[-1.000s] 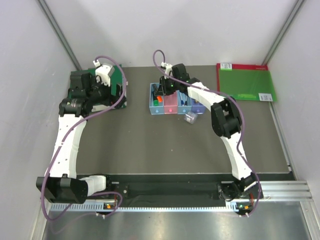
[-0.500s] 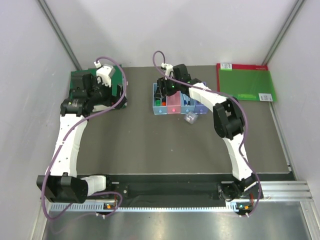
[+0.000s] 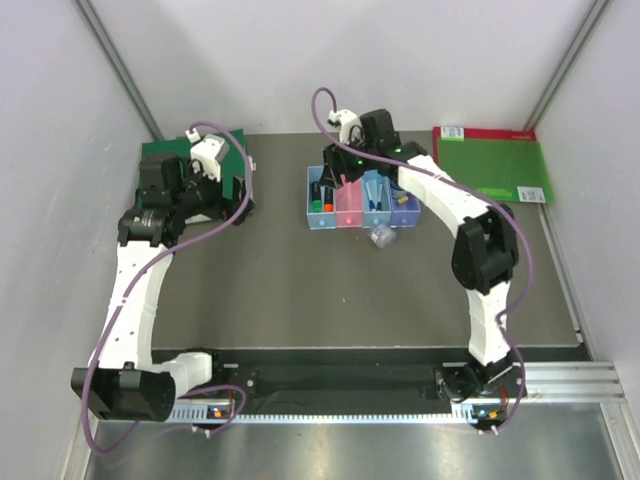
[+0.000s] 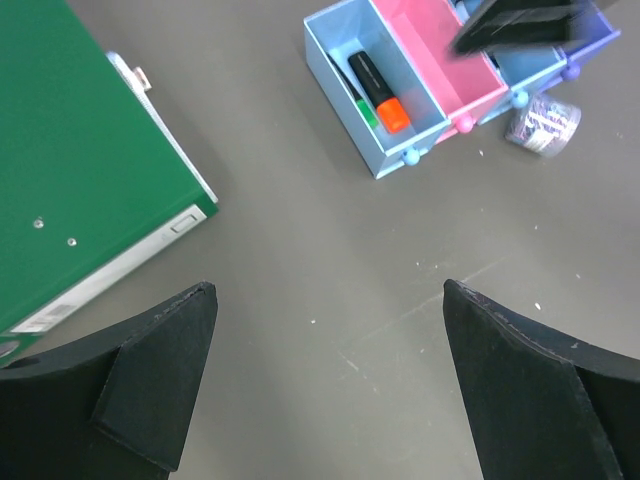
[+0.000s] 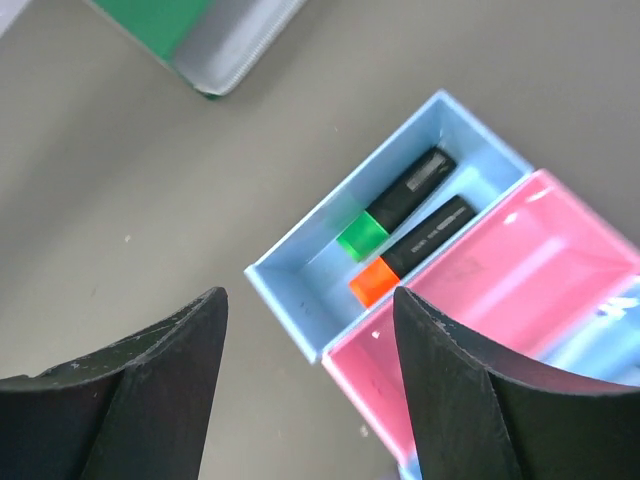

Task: Sort the stationery into containers
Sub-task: Place the pen in the storage box, then pick up the stationery from the center of the board.

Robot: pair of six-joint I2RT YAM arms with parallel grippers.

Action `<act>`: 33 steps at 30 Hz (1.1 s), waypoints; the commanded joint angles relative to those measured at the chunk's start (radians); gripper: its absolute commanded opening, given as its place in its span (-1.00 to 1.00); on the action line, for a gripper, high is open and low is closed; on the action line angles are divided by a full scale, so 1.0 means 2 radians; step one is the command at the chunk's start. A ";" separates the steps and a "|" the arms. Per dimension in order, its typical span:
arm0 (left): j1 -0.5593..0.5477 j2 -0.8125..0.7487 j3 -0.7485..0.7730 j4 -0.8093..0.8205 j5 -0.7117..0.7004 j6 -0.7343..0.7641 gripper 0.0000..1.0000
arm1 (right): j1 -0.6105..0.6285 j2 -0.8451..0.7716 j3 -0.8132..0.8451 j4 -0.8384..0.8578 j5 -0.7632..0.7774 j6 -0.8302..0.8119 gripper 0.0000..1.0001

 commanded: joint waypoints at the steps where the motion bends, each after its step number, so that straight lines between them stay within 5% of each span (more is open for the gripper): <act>1: 0.003 -0.010 -0.016 0.033 0.022 0.015 0.98 | 0.000 -0.099 0.001 -0.077 0.006 -0.122 0.32; 5: 0.003 -0.002 -0.024 0.018 0.063 0.073 0.98 | -0.002 -0.155 -0.065 -0.185 0.041 -0.230 0.34; 9: 0.003 0.005 -0.028 0.013 0.070 0.093 0.98 | -0.010 -0.230 -0.225 -0.166 0.076 -0.304 0.38; 15: 0.002 0.014 -0.007 -0.009 0.064 0.113 0.98 | -0.011 -0.290 -0.328 -0.141 0.077 -0.325 0.40; 33: 0.002 0.022 0.067 -0.059 0.054 0.113 0.98 | -0.044 -0.227 -0.390 -0.015 0.080 -0.310 0.36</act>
